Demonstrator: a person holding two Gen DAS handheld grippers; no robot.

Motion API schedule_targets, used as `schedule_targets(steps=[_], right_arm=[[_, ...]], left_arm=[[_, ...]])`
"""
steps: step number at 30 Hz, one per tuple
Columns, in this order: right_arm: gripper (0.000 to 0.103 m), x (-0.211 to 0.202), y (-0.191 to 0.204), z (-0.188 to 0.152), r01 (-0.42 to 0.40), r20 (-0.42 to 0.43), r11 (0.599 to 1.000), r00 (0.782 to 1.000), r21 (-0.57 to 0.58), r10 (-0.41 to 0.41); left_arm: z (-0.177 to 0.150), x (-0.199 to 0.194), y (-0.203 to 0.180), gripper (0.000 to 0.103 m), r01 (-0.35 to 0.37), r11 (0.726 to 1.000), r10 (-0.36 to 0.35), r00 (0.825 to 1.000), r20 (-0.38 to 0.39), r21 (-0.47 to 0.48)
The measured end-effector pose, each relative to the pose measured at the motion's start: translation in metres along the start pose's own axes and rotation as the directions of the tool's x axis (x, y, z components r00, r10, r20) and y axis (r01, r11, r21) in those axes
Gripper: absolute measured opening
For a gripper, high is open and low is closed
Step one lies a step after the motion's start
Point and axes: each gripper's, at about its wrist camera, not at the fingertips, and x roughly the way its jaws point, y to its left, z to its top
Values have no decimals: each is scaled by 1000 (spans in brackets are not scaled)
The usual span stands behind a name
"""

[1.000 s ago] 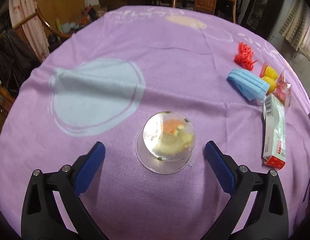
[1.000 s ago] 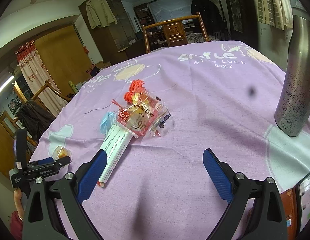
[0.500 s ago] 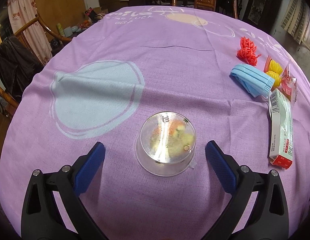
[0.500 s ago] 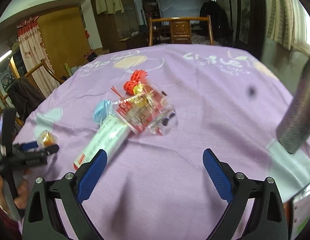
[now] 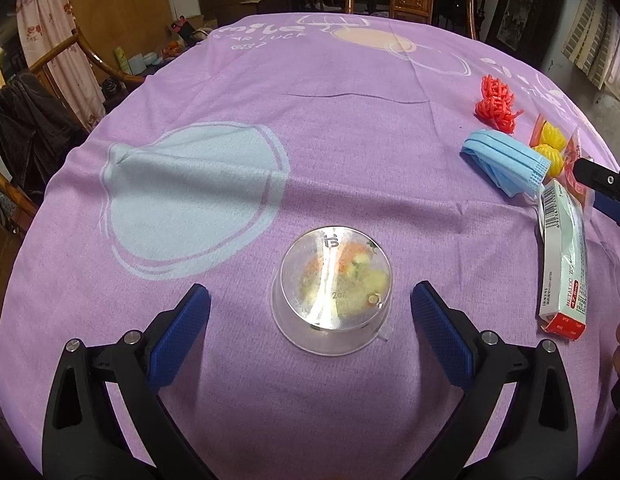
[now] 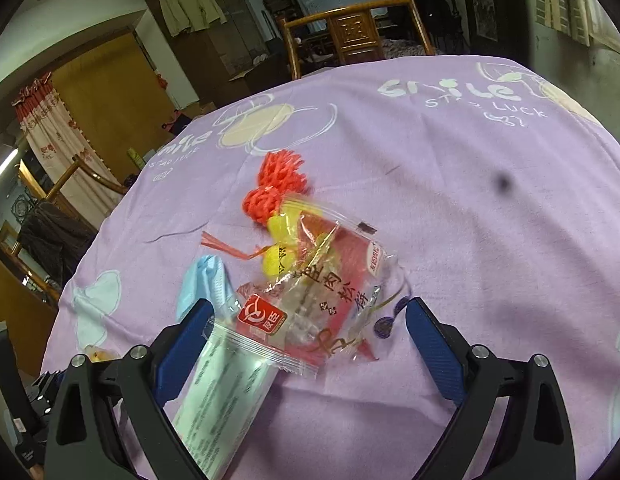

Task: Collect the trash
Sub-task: 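Close the left tool on the clear orange jelly cup while the right tool grasps the candy bag, then carry the jelly cup and candy bag with both tools to the red wastebasket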

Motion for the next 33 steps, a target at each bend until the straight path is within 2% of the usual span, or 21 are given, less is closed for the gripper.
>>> schedule_targets(steps=[1,3,4,5,9,11,15,17,21,22,23,28,33], right_arm=[[95,3,-3,1,-15,-7,1000,1000,11,15],[81,10,-10,2,-47,-30,998,998,40,48],[59,11,-13,3,-67,-39,996,997,51,69],[46,5,-16,4,-105,-22,992,994,68,106],[43,-44,-3,6,-127,119,992,985,9,125],[44,-61,4,0,-139,144,990,980,-17,140],[45,-70,18,-10,-167,125,985,977,-46,171],[46,-71,23,-11,-164,109,984,979,-71,172],[47,-72,37,-17,-152,93,981,982,-122,164],[47,-72,39,-19,-152,88,980,983,-129,164],[47,-72,41,-20,-151,85,979,983,-134,163],[46,-71,46,-20,-159,80,976,982,-147,172],[46,-75,56,-26,-195,74,966,975,-169,210]], left_arm=[[0,0,0,98,0,1000,0,1000,0,0],[0,0,0,98,0,1000,0,1000,0,0],[0,0,0,98,2,1000,-2,1000,0,-1],[0,0,0,97,4,1000,-4,1000,0,0],[1,-4,6,97,37,999,-36,999,11,-23],[2,-9,12,97,50,998,-49,998,32,-46],[2,-13,19,93,88,993,-84,995,51,-74],[2,-13,20,84,97,992,-93,994,48,-81],[2,-13,21,74,110,990,-105,993,52,-88],[2,-14,19,67,123,989,-118,991,56,-82],[1,-16,18,55,137,988,-132,989,61,-73],[0,-30,19,54,168,984,-159,979,126,-63],[-12,-63,29,54,214,975,-194,953,233,-65]])
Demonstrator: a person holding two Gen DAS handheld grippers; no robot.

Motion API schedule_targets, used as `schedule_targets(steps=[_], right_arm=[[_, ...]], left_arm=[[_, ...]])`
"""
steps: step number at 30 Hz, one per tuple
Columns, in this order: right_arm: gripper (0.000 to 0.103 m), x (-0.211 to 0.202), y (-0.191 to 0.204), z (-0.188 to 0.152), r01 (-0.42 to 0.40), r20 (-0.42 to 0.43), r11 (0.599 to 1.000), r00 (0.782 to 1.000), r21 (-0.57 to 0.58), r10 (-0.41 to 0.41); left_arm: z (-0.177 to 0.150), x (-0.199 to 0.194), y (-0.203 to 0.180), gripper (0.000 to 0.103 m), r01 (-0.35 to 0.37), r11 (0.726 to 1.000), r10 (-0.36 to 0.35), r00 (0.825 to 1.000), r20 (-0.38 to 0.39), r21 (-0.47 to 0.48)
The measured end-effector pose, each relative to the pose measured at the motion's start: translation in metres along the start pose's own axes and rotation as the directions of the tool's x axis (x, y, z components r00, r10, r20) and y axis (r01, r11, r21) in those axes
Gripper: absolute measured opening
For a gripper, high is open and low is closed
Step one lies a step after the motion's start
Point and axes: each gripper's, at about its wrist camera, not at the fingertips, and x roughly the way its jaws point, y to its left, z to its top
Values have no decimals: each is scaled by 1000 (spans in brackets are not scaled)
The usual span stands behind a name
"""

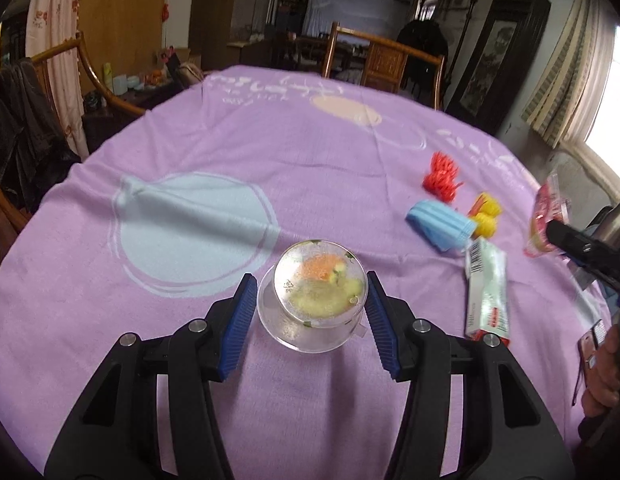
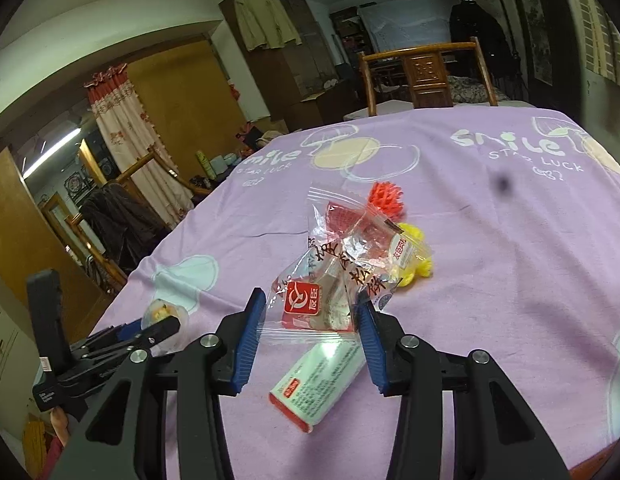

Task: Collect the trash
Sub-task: 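Carry the jelly cup and candy bag with both tools to the red wastebasket, then open the left tool over the basket while the right tool releases the candy bag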

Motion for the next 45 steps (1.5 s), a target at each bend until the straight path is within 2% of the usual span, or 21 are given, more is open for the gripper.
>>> schedule_targets(steps=[4,7,12,16,19,24,26,29,31,33,34,35,40,43,45], right_arm=[[46,0,11,-3,-16,-6,999,1000,-37,15],[46,-5,20,-5,-44,0,998,999,-54,44],[45,-14,36,-11,-64,20,993,998,-103,67],[45,-14,47,-20,-72,4,988,997,-134,73],[45,-13,50,-26,-62,-9,986,998,-152,61],[45,-11,57,-40,-57,-34,985,998,-161,53],[45,-10,60,-46,-49,-38,985,998,-164,43],[45,-9,66,-50,-30,-36,983,999,-179,23],[45,-7,74,-52,-40,-45,984,998,-173,33],[45,-4,83,-53,-62,-59,984,997,-169,53],[45,-2,91,-54,-76,-66,982,996,-173,65],[45,0,105,-56,-94,-75,978,994,-188,81],[45,5,184,-70,-198,-120,932,978,-303,169],[45,5,240,-84,-288,-171,880,956,-377,240],[45,7,279,-98,-356,-223,836,932,-419,286]], left_arm=[[-6,-40,14,54,12,999,-11,999,33,-32],[-11,-76,29,54,-20,998,24,997,77,-53],[-39,-137,74,54,-105,986,122,985,126,-130],[-74,-175,124,54,-195,955,222,969,104,-225],[-105,-198,163,54,-274,915,308,948,75,-294],[-156,-227,232,54,-401,816,441,897,2,-417],[-174,-235,257,54,-425,781,464,885,-29,-457],[-199,-239,288,54,-443,740,473,878,-77,-506],[-212,-239,302,55,-476,710,491,863,-120,-519],[-221,-240,311,67,-497,691,502,852,-146,-525],[-225,-242,314,78,-506,680,514,845,-147,-531],[-227,-245,315,84,-513,672,529,837,-139,-534],[-238,-267,326,91,-538,636,583,805,-111,-554],[-247,-281,334,95,-563,596,624,773,-110,-573],[-251,-284,341,95,-560,579,633,767,-106,-593]])
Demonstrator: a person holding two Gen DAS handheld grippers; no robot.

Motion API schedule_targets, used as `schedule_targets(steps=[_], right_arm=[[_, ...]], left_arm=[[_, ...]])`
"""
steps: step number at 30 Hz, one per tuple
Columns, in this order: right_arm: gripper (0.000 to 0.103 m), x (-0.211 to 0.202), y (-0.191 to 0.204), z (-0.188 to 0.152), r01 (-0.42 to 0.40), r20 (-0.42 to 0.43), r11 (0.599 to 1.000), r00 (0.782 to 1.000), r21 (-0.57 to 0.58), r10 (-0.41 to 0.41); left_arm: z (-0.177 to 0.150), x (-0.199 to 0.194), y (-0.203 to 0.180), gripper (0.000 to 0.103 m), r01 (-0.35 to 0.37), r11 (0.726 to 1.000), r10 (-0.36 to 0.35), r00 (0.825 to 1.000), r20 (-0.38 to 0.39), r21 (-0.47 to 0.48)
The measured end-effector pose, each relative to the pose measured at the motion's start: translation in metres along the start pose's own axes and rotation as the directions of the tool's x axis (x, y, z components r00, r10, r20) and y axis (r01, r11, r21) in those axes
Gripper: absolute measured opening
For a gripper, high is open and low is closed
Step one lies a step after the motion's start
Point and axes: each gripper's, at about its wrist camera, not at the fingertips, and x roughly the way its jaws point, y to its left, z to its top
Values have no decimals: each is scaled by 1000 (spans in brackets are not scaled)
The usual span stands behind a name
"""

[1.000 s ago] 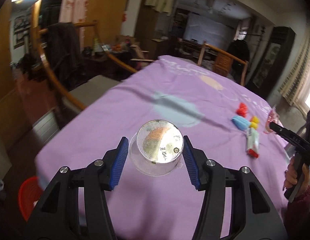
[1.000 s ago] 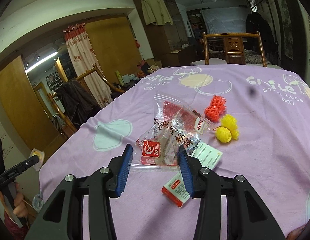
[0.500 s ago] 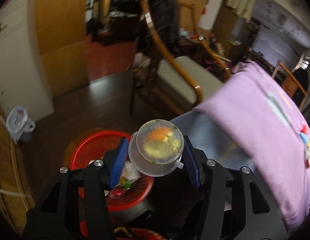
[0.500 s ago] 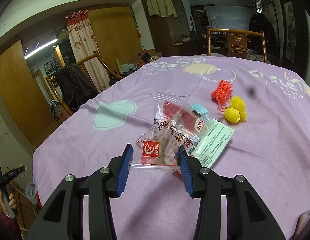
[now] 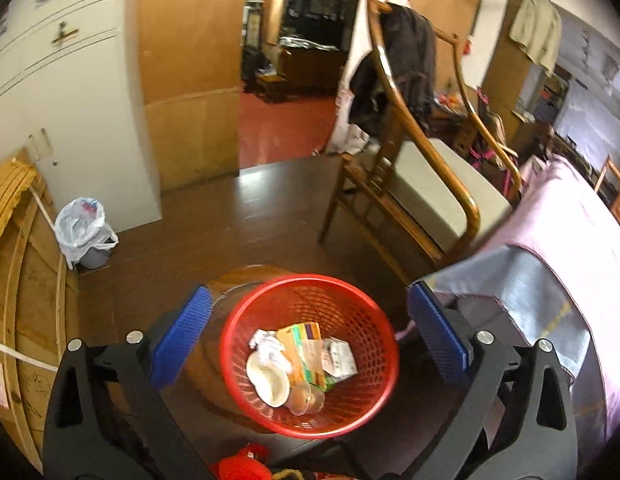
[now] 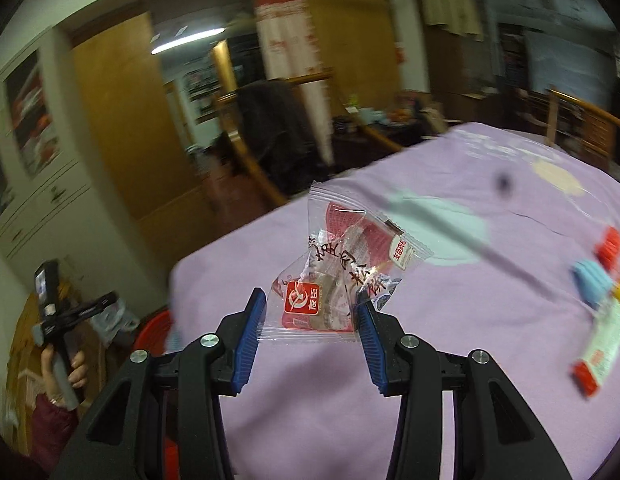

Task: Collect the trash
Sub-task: 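Open the left tool over the basket while the right tool releases the candy bag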

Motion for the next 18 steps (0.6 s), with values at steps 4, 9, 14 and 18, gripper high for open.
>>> schedule_targets(steps=[4,9,14,18], right_arm=[[45,34,71,6,-138,-87,985,988,-107,129],[45,82,150,1,-273,-212,942,949,-195,231],[46,135,216,-14,-363,-333,904,901,-227,278],[63,184,253,-21,-424,-427,882,850,-207,309]], left_arm=[[3,7,27,96,-33,998,33,999,0,-61],[5,11,47,96,-132,988,134,991,26,-79],[8,16,72,96,-128,982,132,991,14,-138],[5,18,85,96,-148,973,152,988,9,-179]])
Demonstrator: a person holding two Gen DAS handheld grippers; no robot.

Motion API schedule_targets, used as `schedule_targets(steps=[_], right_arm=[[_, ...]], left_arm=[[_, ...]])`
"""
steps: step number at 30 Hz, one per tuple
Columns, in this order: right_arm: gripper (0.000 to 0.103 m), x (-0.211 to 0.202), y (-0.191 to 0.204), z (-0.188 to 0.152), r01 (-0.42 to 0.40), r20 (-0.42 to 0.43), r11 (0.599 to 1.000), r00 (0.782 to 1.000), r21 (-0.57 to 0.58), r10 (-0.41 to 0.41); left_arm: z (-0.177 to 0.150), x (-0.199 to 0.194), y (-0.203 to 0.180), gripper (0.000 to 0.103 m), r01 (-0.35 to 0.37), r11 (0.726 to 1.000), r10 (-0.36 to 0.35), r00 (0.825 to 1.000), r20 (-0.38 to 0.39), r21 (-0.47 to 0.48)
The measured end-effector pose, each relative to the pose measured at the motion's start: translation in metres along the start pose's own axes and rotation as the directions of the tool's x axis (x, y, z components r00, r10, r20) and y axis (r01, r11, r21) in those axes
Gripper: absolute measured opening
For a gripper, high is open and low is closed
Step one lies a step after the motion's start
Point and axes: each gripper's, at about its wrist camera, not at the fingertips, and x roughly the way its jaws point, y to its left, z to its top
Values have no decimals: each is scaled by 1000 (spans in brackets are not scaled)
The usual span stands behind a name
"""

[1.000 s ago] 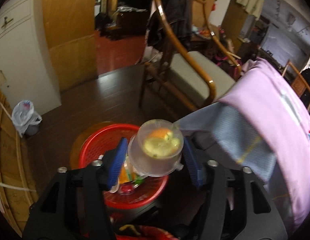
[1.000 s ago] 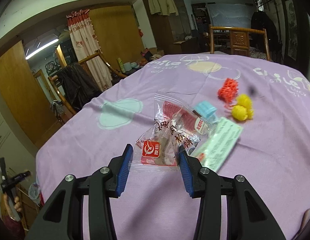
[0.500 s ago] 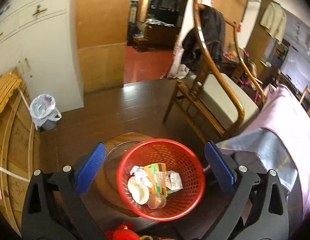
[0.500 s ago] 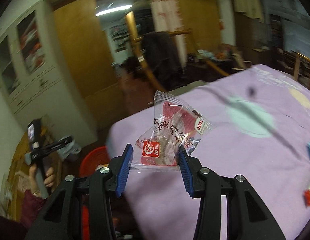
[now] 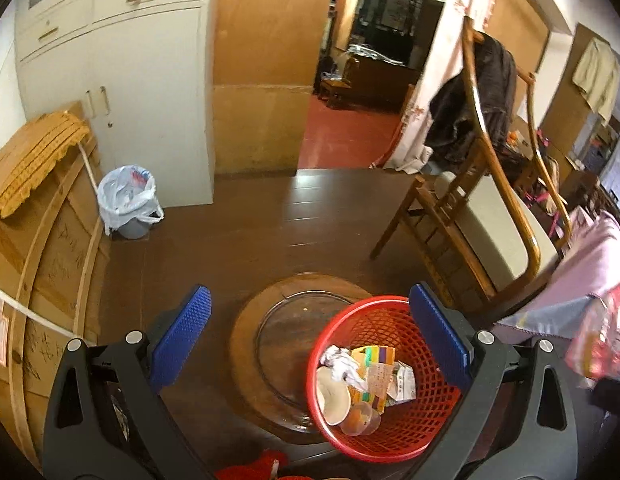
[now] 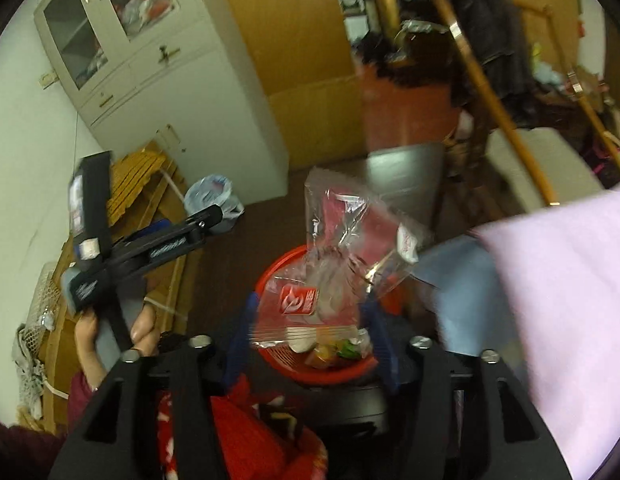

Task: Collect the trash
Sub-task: 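Open the left tool over the basket while the right tool releases the candy bag, then return both open tools over the table toward the Betaloc box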

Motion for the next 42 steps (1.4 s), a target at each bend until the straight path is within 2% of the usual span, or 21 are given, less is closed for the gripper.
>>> schedule_targets(steps=[1,3,6,12,16,21,25,28,34,42], right_arm=[[69,13,2,7,-10,-29,1000,1000,0,10],[69,35,5,14,1,-69,1000,998,20,0],[70,33,4,12,-26,-69,999,997,38,29],[70,-10,-11,2,20,8,998,1000,67,-21],[75,-41,-37,-6,36,65,993,997,111,-43],[79,-82,-58,-22,63,138,983,987,174,-88],[81,-125,-75,-41,101,205,971,968,216,-146],[82,-154,-87,-56,128,245,961,951,245,-188],[86,-220,-121,-107,192,309,924,903,330,-298],[88,-300,-177,-202,242,333,834,834,496,-440]], left_arm=[[0,1,0,96,-11,1000,11,1000,-1,1],[-2,2,-2,96,-38,999,38,999,0,23],[-4,1,-9,96,-65,996,64,998,14,54],[-7,-6,-21,96,-27,996,26,1000,15,83],[-8,-19,-37,96,5,994,-8,1000,26,111],[-10,-40,-62,96,43,986,-51,998,43,160],[-15,-61,-87,96,89,974,-104,993,61,208],[-22,-81,-112,96,114,957,-140,987,80,265],[-46,-120,-168,96,174,907,-224,971,87,383],[-91,-164,-249,96,265,798,-338,941,37,542]])
